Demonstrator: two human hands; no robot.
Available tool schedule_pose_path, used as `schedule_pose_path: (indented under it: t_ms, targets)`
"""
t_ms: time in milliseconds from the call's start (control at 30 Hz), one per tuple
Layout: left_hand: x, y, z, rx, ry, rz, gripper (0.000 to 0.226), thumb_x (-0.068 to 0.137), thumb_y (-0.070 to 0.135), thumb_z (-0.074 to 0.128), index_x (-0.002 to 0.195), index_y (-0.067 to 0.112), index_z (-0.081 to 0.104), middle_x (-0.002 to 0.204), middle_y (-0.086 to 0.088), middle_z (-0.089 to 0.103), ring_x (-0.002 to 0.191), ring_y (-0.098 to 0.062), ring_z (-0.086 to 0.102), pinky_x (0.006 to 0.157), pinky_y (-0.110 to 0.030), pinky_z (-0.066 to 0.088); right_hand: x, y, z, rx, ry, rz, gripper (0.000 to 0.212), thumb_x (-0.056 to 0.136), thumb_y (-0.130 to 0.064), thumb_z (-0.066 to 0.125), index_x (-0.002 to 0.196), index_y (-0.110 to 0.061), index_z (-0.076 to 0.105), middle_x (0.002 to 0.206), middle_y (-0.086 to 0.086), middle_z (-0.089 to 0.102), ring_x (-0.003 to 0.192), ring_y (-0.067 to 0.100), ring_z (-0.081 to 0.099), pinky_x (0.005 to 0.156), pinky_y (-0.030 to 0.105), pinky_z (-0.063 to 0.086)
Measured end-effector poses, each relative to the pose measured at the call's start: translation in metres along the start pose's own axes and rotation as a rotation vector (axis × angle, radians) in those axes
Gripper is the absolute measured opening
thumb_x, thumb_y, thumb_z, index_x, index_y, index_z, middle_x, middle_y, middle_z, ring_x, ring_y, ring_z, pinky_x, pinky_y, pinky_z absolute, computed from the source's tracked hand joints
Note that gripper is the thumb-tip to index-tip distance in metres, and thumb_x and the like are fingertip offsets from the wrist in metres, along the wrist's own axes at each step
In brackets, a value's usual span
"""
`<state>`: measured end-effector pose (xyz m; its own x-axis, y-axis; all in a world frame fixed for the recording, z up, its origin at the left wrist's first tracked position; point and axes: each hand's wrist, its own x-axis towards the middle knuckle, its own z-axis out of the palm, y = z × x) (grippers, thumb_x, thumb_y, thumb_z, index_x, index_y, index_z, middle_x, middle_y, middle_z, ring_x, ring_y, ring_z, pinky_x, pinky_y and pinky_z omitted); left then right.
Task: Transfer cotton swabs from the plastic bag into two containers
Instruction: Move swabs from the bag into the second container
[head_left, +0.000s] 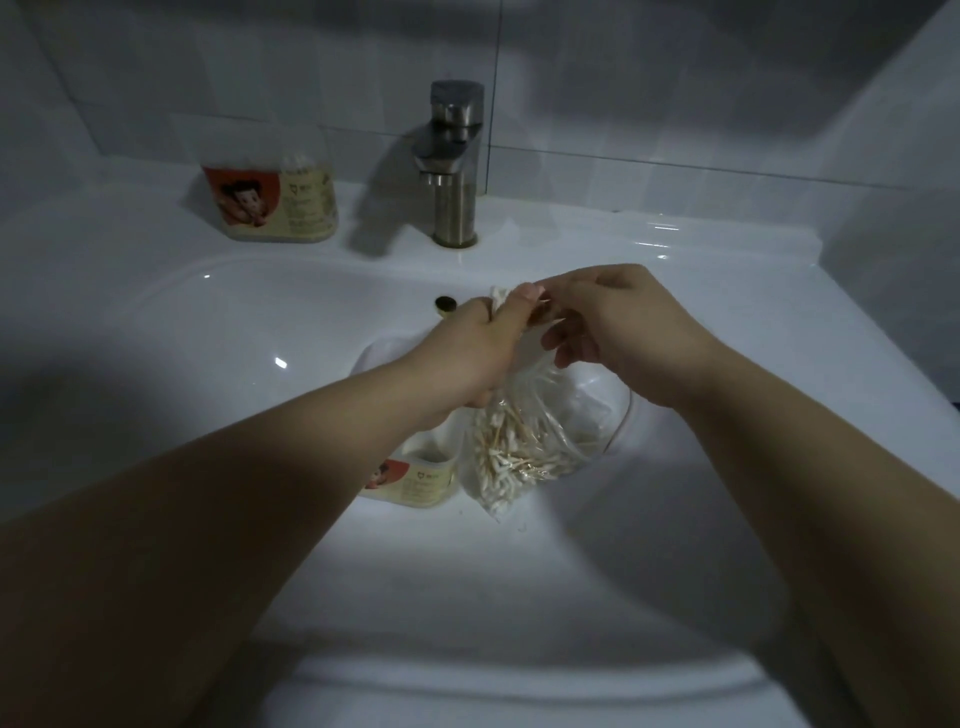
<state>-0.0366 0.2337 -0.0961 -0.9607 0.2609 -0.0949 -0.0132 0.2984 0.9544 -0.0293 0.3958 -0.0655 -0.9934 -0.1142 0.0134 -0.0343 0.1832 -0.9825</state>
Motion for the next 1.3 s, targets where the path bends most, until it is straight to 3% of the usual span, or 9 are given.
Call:
schedule_pose_path:
  t_ms: [133, 233, 433, 600, 833, 967, 1067, 1200, 1300]
  targets:
    - [0.001, 0.0, -0.001, -0.01, 0.026, 0.008, 0.03, 0.102, 0.053, 0.053, 0.091, 0.027, 0.061, 0.047, 0.015, 0.045, 0.044, -0.006, 0.04, 0.04, -0.02, 0.032, 0.001, -0.001, -0.001, -0.006, 0.116, 0.007, 0.022, 0.101, -0.005, 0.051, 0.109, -0.002, 0.071, 0.089, 0.014, 0.072, 0.068, 0.021, 0.063, 0.057, 0.033, 0.049]
    - [0.001, -0.002, 0.0, -0.045, 0.037, -0.022, 0.028, 0.104, 0.048, 0.051, 0.094, 0.024, 0.061, 0.056, 0.007, 0.046, 0.047, -0.011, 0.04, 0.044, -0.023, 0.032, -0.001, -0.003, -0.001, -0.012, 0.124, -0.004, 0.024, 0.097, 0.002, 0.048, 0.113, -0.006, 0.065, 0.086, 0.013, 0.073, 0.067, 0.022, 0.061, 0.055, 0.032, 0.047]
    - [0.0, 0.0, -0.003, -0.15, 0.104, 0.003, 0.025, 0.098, 0.049, 0.062, 0.095, 0.024, 0.065, 0.042, 0.016, 0.044, 0.042, -0.007, 0.038, 0.043, -0.021, 0.032, -0.005, -0.004, 0.001, -0.065, 0.009, -0.021, 0.018, 0.099, -0.003, 0.05, 0.112, -0.013, 0.044, 0.075, 0.014, 0.069, 0.052, 0.021, 0.049, 0.048, 0.029, 0.04]
    - [0.0, 0.002, -0.002, -0.258, 0.087, 0.0, 0.026, 0.098, 0.039, 0.066, 0.087, 0.015, 0.063, 0.058, 0.005, 0.038, 0.045, -0.011, 0.033, 0.044, -0.023, 0.03, -0.008, 0.0, 0.006, -0.142, -0.131, -0.025, 0.012, 0.105, -0.012, 0.048, 0.111, -0.018, 0.039, 0.079, 0.012, 0.071, 0.058, 0.021, 0.053, 0.054, 0.033, 0.045]
    - [0.001, 0.005, 0.002, -0.353, 0.092, -0.116, 0.028, 0.102, 0.026, 0.044, 0.077, 0.015, 0.052, 0.064, -0.001, 0.049, 0.048, -0.011, 0.038, 0.041, -0.023, 0.027, -0.008, 0.005, 0.005, -0.405, -0.185, -0.049, 0.029, 0.094, -0.024, 0.068, 0.113, -0.026, 0.046, 0.081, 0.002, 0.073, 0.06, 0.012, 0.063, 0.057, 0.028, 0.054]
    - [-0.002, 0.005, 0.002, -0.372, 0.02, -0.099, 0.025, 0.109, 0.036, 0.045, 0.098, 0.019, 0.06, 0.062, 0.004, 0.064, 0.052, -0.009, 0.06, 0.051, -0.024, 0.05, -0.008, 0.002, 0.002, -0.474, -0.094, -0.163, 0.067, 0.083, -0.026, 0.081, 0.138, -0.036, 0.044, 0.119, -0.008, 0.061, 0.083, 0.007, 0.068, 0.061, 0.019, 0.055]
    - [-0.003, 0.003, 0.004, -0.346, -0.046, -0.075, 0.019, 0.109, 0.032, 0.049, 0.105, 0.021, 0.065, 0.072, 0.005, 0.068, 0.065, -0.01, 0.066, 0.06, -0.024, 0.058, -0.011, -0.001, 0.001, -0.534, -0.156, -0.214, 0.101, 0.076, -0.023, 0.086, 0.157, -0.036, 0.027, 0.148, -0.018, 0.043, 0.113, -0.003, 0.058, 0.085, 0.014, 0.054]
    - [-0.005, 0.001, 0.006, -0.304, -0.103, -0.07, 0.018, 0.109, 0.02, 0.047, 0.113, 0.017, 0.064, 0.065, 0.006, 0.069, 0.06, -0.008, 0.068, 0.058, -0.023, 0.055, -0.012, -0.003, 0.005, -0.589, -0.199, -0.261, 0.077, 0.078, -0.014, 0.083, 0.147, -0.028, 0.051, 0.127, -0.016, 0.063, 0.115, -0.004, 0.059, 0.099, 0.031, 0.053]
    - [-0.005, 0.003, 0.004, -0.318, -0.088, -0.077, 0.017, 0.107, 0.02, 0.048, 0.111, 0.017, 0.065, 0.06, 0.004, 0.066, 0.053, -0.008, 0.063, 0.049, -0.022, 0.049, -0.013, -0.004, 0.004, -0.546, -0.16, -0.276, 0.079, 0.078, -0.015, 0.081, 0.148, -0.032, 0.049, 0.119, -0.015, 0.065, 0.114, -0.004, 0.06, 0.096, 0.026, 0.053]
